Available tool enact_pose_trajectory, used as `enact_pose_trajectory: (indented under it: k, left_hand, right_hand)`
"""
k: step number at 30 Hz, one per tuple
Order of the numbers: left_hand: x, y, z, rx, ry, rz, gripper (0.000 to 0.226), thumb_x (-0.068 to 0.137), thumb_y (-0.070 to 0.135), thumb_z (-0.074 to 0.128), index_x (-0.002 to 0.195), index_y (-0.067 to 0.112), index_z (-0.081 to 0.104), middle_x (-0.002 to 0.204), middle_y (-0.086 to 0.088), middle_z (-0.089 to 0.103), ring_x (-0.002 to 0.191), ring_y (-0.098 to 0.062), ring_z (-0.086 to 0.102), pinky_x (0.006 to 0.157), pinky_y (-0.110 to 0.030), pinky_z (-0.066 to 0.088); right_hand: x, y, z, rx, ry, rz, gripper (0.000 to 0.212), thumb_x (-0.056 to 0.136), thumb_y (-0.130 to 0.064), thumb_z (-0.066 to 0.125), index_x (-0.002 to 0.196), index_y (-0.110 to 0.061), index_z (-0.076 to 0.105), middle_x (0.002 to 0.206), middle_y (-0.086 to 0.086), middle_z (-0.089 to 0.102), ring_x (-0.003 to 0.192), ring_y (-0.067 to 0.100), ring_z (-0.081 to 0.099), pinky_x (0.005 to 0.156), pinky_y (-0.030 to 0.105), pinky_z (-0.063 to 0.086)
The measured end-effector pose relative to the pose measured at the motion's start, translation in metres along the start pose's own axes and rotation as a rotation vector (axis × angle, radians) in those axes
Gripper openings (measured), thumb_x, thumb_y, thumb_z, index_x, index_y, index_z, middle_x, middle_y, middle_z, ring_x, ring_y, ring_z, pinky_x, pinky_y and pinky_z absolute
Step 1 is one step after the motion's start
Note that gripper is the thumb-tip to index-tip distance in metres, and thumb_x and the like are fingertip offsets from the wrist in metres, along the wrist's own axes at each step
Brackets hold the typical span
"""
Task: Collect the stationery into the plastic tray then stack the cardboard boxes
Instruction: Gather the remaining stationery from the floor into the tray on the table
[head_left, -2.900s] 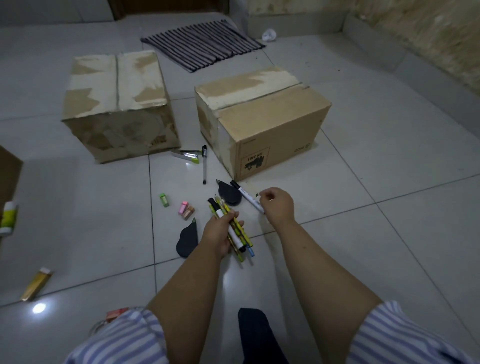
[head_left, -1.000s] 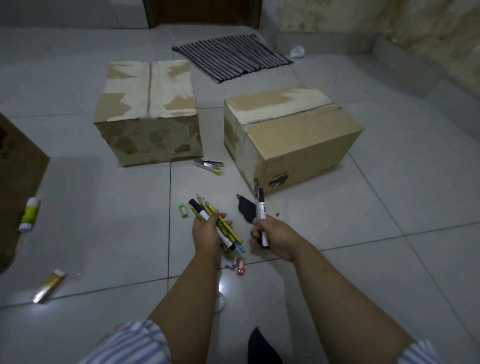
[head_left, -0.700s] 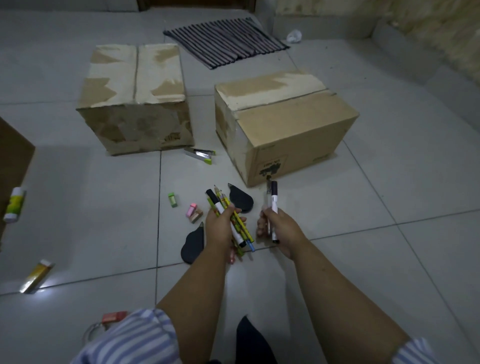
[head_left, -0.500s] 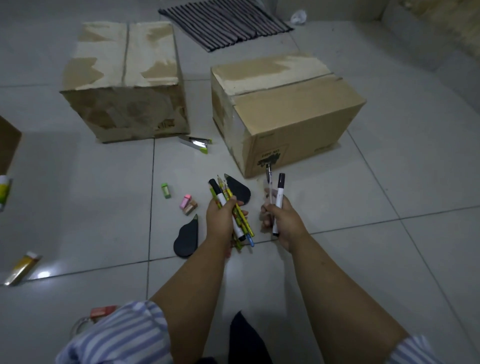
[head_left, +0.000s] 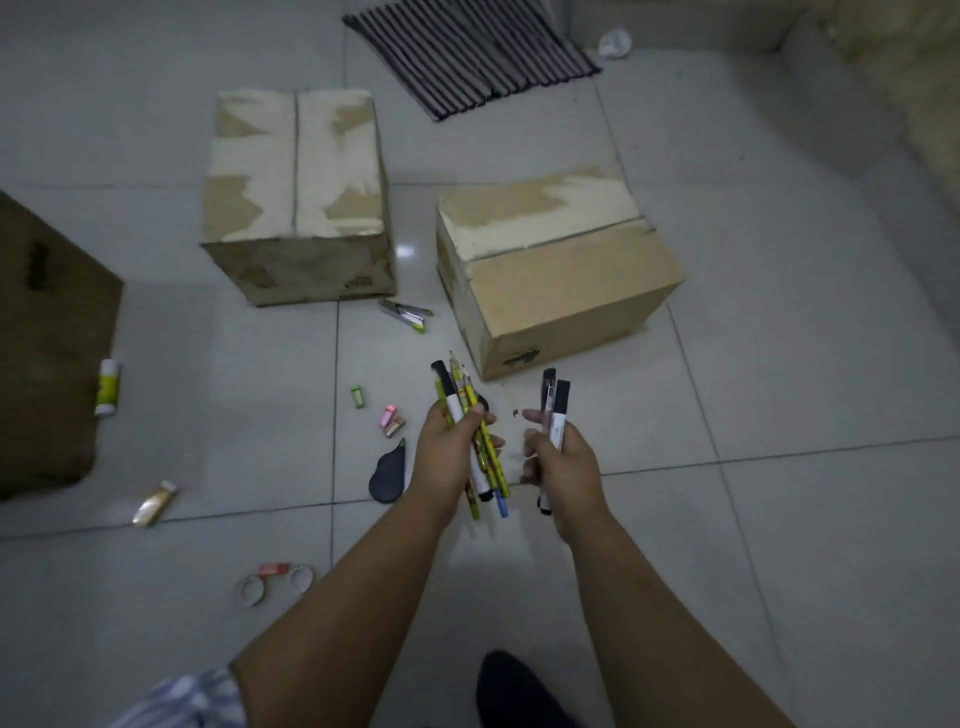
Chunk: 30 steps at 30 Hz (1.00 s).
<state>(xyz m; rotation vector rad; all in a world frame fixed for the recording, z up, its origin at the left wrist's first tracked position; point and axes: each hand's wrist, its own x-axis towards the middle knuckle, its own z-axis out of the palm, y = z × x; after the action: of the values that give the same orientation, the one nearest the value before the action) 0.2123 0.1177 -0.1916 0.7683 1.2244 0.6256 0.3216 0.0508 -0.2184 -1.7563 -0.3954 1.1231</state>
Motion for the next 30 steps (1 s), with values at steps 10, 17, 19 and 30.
enact_pose_trajectory:
  k: [10, 17, 19, 30]
  left_hand:
    - [-0.190, 0.240, 0.004, 0.090, -0.025, 0.018, 0.009, 0.095, 0.014, 0.051, 0.088, 0.018, 0.055, 0.079, -0.006, 0.063, 0.058, -0.014, 0.065, 0.058, -0.027, 0.057]
    - [-0.307, 0.370, 0.007, 0.050, 0.006, 0.074, 0.008, 0.095, 0.015, 0.050, 0.090, 0.013, 0.056, 0.080, -0.004, 0.064, 0.062, -0.019, 0.063, 0.055, -0.024, 0.056]
    - [-0.336, 0.392, 0.002, 0.032, 0.024, 0.102, 0.010, 0.095, 0.014, 0.050, 0.087, 0.016, 0.055, 0.079, -0.004, 0.063, 0.058, -0.015, 0.063, 0.053, -0.023, 0.054]
    - [-0.462, 0.424, -0.076, -0.153, 0.293, 0.178, 0.008, 0.095, 0.014, 0.050, 0.102, 0.011, 0.053, 0.087, -0.009, 0.063, 0.076, -0.026, 0.060, 0.082, -0.041, 0.052]
  right_hand:
    - [-0.181, -0.243, 0.007, -0.032, -0.098, 0.043, 0.020, 0.096, -0.028, 0.046, 0.084, -0.014, 0.054, 0.054, -0.001, 0.043, 0.035, 0.006, 0.038, 0.040, 0.020, 0.038]
    - [-0.278, -0.385, 0.010, -0.005, -0.117, -0.011, 0.017, 0.097, -0.023, 0.045, 0.086, -0.016, 0.056, 0.059, 0.000, 0.046, 0.044, 0.010, 0.038, 0.040, 0.016, 0.037]
    - [-0.299, -0.410, 0.011, -0.006, -0.141, -0.037, 0.014, 0.097, -0.023, 0.045, 0.091, -0.014, 0.055, 0.060, 0.001, 0.046, 0.045, 0.011, 0.038, 0.039, 0.015, 0.036]
    - [-0.403, -0.460, 0.075, -0.237, -0.559, -0.088, 0.012, 0.094, -0.011, 0.041, 0.084, -0.012, 0.048, 0.058, 0.004, 0.046, 0.042, 0.013, 0.038, 0.038, 0.022, 0.035]
